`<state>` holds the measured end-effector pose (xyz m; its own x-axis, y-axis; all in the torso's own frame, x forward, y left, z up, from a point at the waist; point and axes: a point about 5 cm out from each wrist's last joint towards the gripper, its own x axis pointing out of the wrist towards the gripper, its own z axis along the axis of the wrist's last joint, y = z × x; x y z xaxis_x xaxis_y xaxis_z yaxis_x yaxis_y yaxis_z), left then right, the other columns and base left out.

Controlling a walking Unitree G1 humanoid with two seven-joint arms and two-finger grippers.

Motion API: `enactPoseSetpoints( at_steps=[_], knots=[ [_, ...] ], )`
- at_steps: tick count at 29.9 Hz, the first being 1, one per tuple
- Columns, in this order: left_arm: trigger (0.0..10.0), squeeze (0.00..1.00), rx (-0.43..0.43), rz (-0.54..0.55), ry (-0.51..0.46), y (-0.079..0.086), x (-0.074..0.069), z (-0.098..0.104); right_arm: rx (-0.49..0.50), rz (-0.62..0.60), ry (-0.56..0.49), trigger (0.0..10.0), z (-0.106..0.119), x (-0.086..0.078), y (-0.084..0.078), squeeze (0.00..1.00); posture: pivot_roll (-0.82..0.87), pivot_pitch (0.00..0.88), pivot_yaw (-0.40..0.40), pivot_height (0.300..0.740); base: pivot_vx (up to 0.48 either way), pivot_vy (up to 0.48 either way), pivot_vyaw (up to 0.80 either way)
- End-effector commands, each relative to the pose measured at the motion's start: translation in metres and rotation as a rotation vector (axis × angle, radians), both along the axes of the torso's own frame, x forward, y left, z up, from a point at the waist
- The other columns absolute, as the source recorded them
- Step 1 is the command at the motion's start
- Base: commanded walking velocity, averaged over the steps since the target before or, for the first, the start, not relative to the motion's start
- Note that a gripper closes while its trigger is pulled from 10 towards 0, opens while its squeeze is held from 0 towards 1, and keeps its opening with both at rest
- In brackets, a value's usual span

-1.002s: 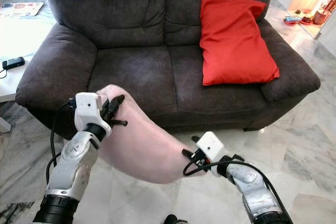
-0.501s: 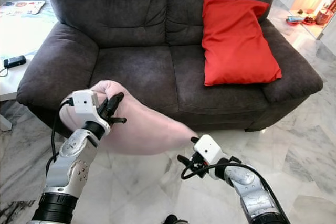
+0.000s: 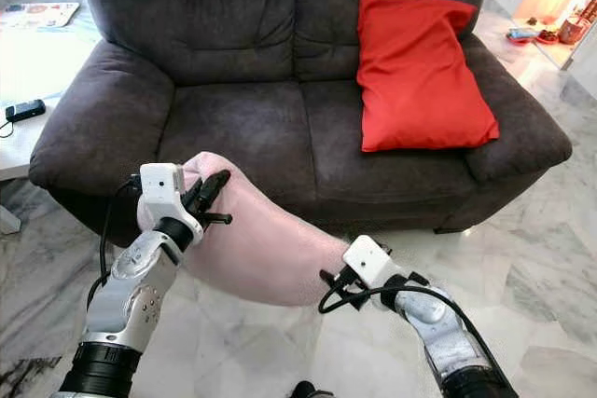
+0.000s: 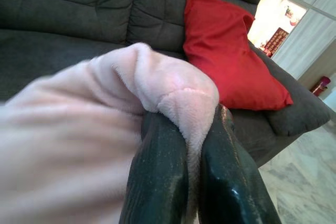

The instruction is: Move the pillow to the sofa from floor

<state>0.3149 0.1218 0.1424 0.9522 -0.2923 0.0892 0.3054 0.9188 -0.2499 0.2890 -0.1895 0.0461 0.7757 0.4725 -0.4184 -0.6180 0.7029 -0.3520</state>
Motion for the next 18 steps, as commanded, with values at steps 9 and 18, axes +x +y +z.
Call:
enactPoseSetpoints(
  at_steps=[9, 18],
  knots=[
    [10.0, 0.0, -0.037, -0.037, -0.131, -0.006, 0.002, 0.032, -0.031, -0.006, 0.017, 10.0, -0.004, -0.002, -0.006, 0.0, -0.03, 0.118, -0.042, 0.74, 0.0, 0.0, 0.0],
    [10.0, 0.0, -0.043, -0.081, -0.13, -0.011, 0.002, 0.034, -0.058, 0.063, 0.104, 10.0, -0.024, -0.015, 0.003, 0.0, -0.03, 0.118, -0.042, 0.74, 0.0, 0.0, 0.0]
  ],
)
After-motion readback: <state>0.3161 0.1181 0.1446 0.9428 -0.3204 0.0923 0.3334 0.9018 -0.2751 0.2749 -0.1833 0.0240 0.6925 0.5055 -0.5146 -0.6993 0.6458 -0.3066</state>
